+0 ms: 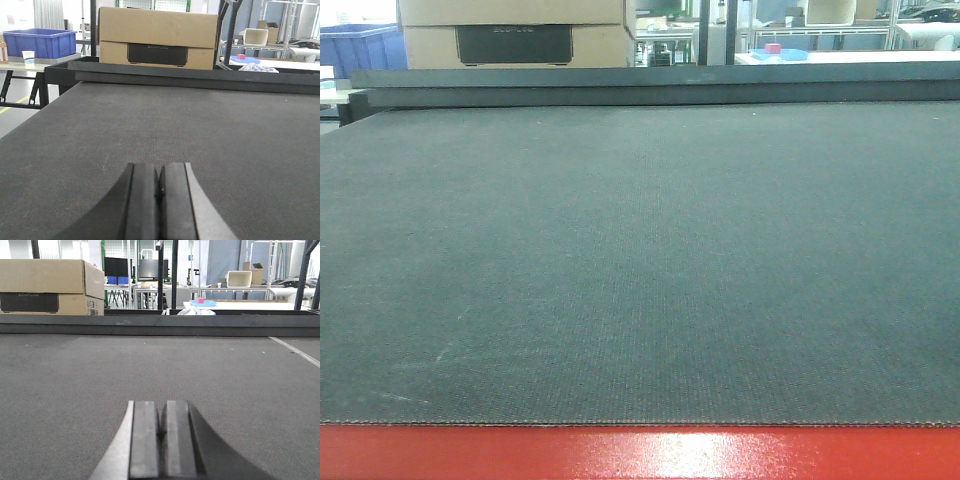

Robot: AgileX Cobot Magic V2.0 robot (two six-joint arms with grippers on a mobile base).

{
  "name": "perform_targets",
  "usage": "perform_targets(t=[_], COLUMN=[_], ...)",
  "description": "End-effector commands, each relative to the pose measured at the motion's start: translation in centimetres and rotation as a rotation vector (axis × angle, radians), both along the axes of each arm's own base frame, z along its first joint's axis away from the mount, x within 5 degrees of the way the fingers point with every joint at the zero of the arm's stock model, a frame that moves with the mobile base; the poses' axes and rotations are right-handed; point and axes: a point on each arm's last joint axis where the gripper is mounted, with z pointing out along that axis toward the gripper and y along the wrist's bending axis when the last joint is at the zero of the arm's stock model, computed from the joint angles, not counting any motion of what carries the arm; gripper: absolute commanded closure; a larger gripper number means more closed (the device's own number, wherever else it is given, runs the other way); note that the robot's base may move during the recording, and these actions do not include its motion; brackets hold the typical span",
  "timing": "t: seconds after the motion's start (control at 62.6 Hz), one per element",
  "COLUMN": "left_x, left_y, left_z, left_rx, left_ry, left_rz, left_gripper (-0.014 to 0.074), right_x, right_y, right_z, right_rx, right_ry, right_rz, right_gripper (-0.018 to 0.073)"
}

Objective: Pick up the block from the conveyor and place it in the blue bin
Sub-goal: 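Lower both grippers toward the green and blue blocks on the belt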

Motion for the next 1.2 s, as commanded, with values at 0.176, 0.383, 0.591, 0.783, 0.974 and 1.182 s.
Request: perform_targets(t=[0.176,0.383,0.591,0.783,0.974,1.182], left_x=[-0.1,-0.1,-0.4,-1.8,-3.4,-1.8], left_y=[0.0,0.0,0.0,0.1,0.2,0.4], left_z=[0.2,0.3,2.2,6.9,12.9,18.1], left_rx=[-0.009,-0.001,-0.012,0.013,0.057,0.060], left_ry=[-0.020,-0.026,-0.179,-0.172,-0.179,0.008], left_rz=[0.001,0.002,0.001,0.006,0.029,0.041], left_gripper=[0.0707,0.0707,0.0707,0.0707,0.0707,0.0707], right_x=[0.0,-0.1,-0.7,-1.9,-3.2,-1.9], right_y=[0.0,-0.1,-0.2,-0.2,-0.1,0.1], right_z=[0.1,0.7,2.7,7.1,12.4,16.8], right_rx=[0.001,0.004,0.015,0.017,0.011,-0.003], right_ry=[-0.018,-0.085,-0.311,-0.352,-0.277,-0.079], right_rz=[-0.005,-0.009,-0.024,-0.016,0.001,0.017], right_gripper=[0.0728,0.0728,0.0728,0.0728,0.0728,0.0728])
